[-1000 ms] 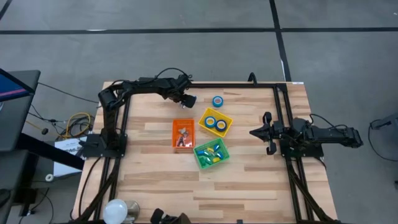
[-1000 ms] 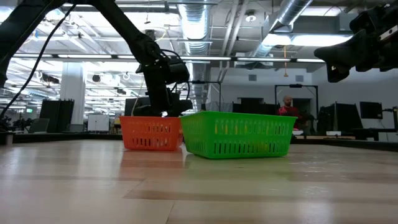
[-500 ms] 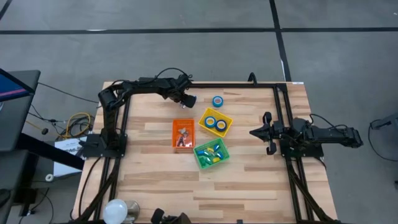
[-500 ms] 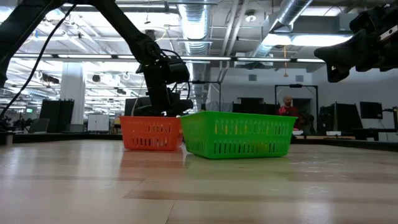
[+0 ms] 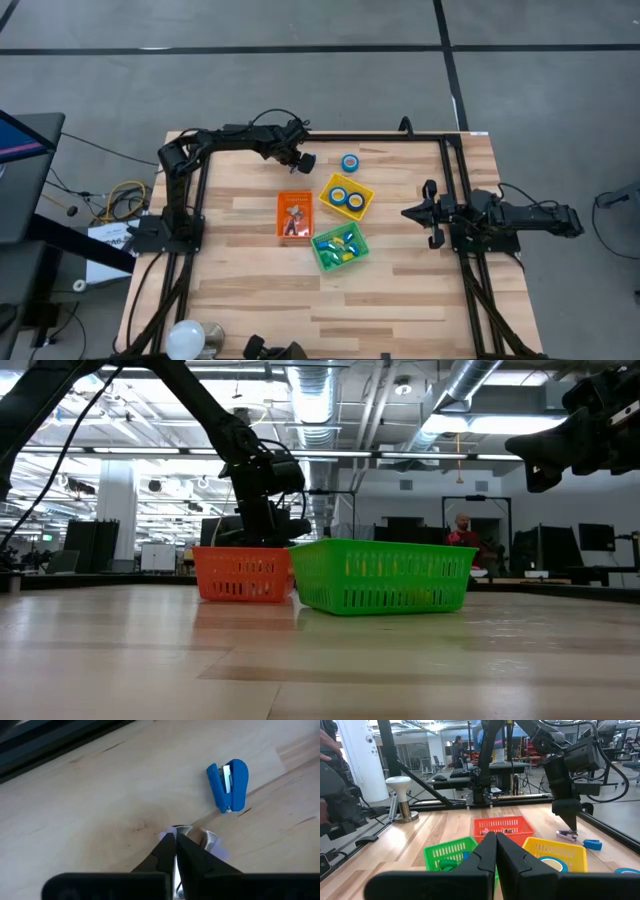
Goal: Pick and place Stapler, Stapler remover, tape
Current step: Put the purple stapler remover into the orange bin
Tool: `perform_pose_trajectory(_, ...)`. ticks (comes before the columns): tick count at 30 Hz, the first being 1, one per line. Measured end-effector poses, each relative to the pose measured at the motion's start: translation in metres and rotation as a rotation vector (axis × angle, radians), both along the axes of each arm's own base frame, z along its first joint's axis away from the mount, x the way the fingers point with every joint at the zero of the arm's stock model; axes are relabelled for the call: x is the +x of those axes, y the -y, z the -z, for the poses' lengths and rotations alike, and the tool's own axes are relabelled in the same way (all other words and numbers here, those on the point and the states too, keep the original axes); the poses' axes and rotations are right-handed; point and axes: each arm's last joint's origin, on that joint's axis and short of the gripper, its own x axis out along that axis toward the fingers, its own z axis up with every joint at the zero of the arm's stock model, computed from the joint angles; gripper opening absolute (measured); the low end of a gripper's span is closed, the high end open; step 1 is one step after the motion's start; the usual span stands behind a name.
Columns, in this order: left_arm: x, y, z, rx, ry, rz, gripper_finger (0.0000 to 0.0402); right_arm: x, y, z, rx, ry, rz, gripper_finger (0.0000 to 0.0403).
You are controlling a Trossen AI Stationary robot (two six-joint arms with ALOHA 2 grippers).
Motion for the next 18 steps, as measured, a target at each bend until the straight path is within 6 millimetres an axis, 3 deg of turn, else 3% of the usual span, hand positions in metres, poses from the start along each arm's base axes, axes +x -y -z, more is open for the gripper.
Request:
perform_pose_trajectory(10, 0.000, 0.001, -0.003, 0.005, 0.004, 0.011, 0.0003, 0.000, 0.000, 0.000, 0.000, 0.000, 0.000, 0.0001)
perform_pose_trajectory(18, -0.005, 0.005, -0.037, 0.054, 0.076, 0.040, 0.0003, 0.000, 0.000, 0.000, 0.000, 0.000, 0.000, 0.0001)
